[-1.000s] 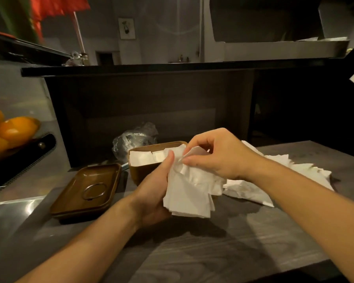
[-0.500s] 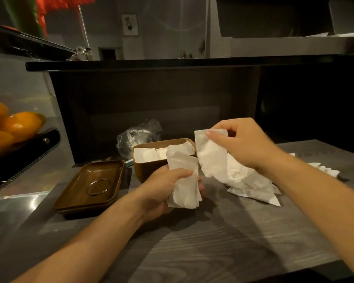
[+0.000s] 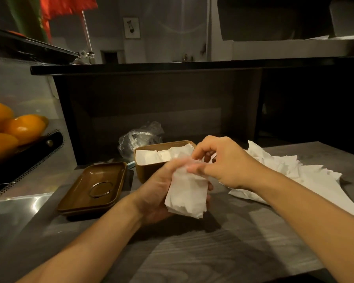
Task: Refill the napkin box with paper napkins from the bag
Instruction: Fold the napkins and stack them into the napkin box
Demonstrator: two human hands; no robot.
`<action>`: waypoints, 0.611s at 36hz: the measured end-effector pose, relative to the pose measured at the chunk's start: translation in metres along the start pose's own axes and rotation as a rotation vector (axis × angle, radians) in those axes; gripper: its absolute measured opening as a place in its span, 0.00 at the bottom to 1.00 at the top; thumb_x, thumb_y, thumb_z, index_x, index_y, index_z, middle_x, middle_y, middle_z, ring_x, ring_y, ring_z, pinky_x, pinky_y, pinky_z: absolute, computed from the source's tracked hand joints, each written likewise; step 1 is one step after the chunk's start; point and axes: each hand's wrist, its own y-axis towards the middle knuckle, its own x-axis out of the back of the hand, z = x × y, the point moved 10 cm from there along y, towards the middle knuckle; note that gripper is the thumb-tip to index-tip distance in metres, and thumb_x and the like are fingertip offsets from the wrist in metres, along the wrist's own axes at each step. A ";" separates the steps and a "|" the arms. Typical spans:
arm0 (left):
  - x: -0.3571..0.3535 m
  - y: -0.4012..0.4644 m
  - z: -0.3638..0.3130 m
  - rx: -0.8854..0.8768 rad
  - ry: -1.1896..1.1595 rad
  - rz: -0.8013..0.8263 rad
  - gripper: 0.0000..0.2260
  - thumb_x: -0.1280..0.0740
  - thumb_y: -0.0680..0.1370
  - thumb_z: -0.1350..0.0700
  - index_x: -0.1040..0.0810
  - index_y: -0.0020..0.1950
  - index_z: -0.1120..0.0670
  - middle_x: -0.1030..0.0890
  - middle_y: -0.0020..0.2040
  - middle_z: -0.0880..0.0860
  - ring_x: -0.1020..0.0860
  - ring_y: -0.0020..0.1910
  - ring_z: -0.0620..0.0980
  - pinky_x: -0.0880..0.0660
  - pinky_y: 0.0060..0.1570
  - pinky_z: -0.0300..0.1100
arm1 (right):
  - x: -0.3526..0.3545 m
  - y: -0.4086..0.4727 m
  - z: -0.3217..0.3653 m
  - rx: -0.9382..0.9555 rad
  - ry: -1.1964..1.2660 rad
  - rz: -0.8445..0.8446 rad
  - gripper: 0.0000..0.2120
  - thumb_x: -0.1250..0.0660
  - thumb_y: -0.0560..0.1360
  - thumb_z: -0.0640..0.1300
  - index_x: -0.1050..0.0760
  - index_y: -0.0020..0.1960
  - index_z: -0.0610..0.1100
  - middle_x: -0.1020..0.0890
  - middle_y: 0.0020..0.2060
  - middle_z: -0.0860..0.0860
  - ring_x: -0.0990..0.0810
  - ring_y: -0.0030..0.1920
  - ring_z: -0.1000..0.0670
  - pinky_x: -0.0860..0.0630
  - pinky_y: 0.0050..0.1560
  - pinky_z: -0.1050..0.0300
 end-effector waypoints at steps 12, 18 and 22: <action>0.049 -0.009 -0.039 -0.184 0.676 -0.483 0.10 0.30 0.78 0.61 0.20 0.55 0.47 0.16 0.53 0.50 0.18 0.54 0.49 0.19 0.56 0.54 | 0.002 -0.001 -0.033 -0.039 0.180 0.017 0.04 0.28 0.77 0.43 0.20 0.50 0.51 0.16 0.44 0.55 0.17 0.47 0.54 0.18 0.51 0.51; 0.046 -0.004 -0.023 -0.107 0.880 -0.398 0.18 0.27 0.75 0.59 0.26 0.59 0.42 0.23 0.57 0.43 0.22 0.56 0.47 0.18 0.52 0.43 | -0.040 -0.018 -0.068 -0.172 0.041 0.272 0.18 0.24 0.74 0.45 0.25 0.58 0.59 0.19 0.53 0.59 0.19 0.52 0.55 0.18 0.53 0.58; 0.043 -0.001 -0.018 -0.110 0.942 -0.393 0.20 0.26 0.75 0.56 0.27 0.60 0.40 0.24 0.58 0.42 0.23 0.57 0.47 0.18 0.55 0.47 | -0.031 -0.017 -0.065 -0.160 0.074 0.170 0.15 0.26 0.76 0.42 0.24 0.56 0.58 0.18 0.52 0.60 0.19 0.53 0.57 0.18 0.54 0.59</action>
